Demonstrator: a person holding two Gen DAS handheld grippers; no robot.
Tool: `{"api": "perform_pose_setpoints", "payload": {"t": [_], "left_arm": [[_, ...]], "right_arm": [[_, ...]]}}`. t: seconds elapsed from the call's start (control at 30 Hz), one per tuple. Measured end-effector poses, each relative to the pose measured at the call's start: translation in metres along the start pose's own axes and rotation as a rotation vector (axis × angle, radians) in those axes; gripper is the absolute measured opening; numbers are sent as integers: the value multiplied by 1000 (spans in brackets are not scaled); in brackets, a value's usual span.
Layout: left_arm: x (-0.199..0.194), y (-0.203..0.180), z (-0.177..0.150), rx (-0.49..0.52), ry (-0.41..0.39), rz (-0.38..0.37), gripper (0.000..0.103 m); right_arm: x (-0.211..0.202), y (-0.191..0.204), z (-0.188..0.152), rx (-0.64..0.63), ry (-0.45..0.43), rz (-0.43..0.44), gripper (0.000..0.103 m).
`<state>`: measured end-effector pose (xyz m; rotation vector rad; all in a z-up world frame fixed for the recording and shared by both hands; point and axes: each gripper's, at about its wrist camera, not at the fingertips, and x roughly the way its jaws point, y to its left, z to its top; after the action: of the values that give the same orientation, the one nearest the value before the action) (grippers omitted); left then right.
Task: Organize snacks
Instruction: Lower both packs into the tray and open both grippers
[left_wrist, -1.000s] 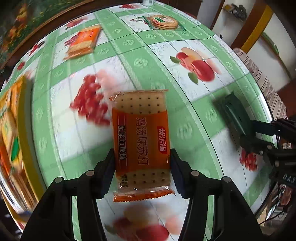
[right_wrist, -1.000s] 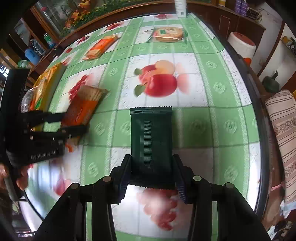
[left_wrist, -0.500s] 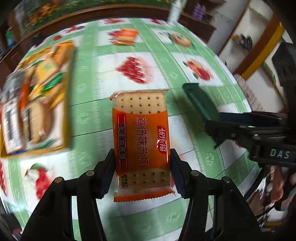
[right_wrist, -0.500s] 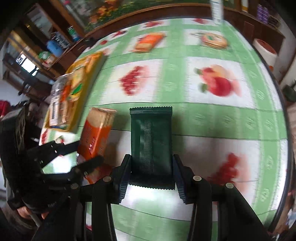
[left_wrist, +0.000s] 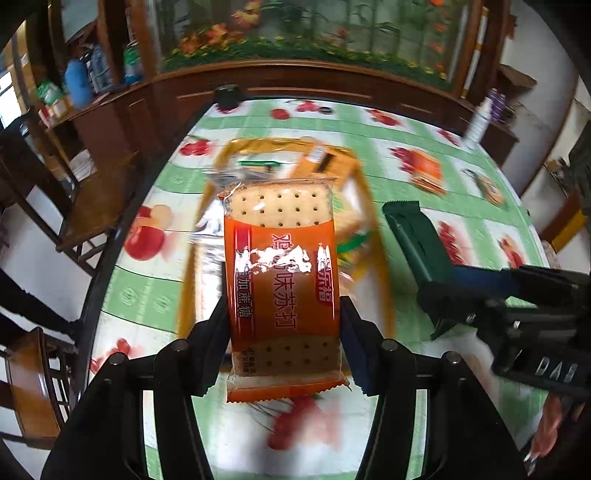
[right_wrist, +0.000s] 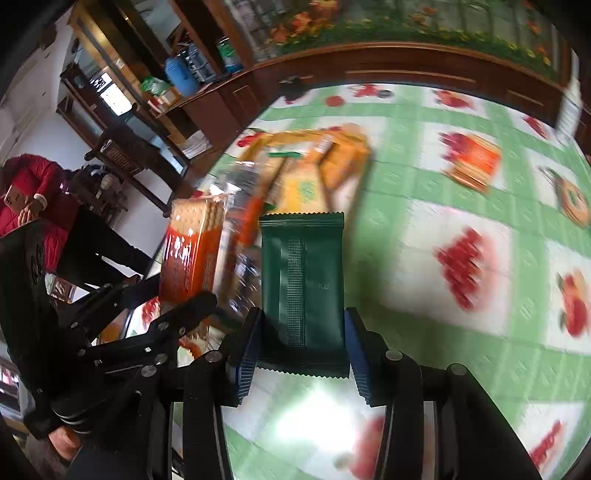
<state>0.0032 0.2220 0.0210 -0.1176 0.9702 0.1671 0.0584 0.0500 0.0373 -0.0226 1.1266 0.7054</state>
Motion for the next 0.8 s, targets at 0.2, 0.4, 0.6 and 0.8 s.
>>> {"api": "perform_pose_setpoints", "payload": {"t": [0.2, 0.4, 0.6, 0.8], "left_arm": [[30, 27, 10, -68, 32, 37, 55], [43, 33, 8, -56, 67, 55, 55], [52, 31, 7, -44, 131, 76, 55], [50, 27, 7, -40, 155, 124, 58]], "right_arm": [[44, 29, 29, -37, 23, -63, 45], [69, 30, 40, -22, 45, -106, 45], [79, 24, 45, 7, 61, -116, 48], [77, 25, 44, -10, 70, -123, 56]]}}
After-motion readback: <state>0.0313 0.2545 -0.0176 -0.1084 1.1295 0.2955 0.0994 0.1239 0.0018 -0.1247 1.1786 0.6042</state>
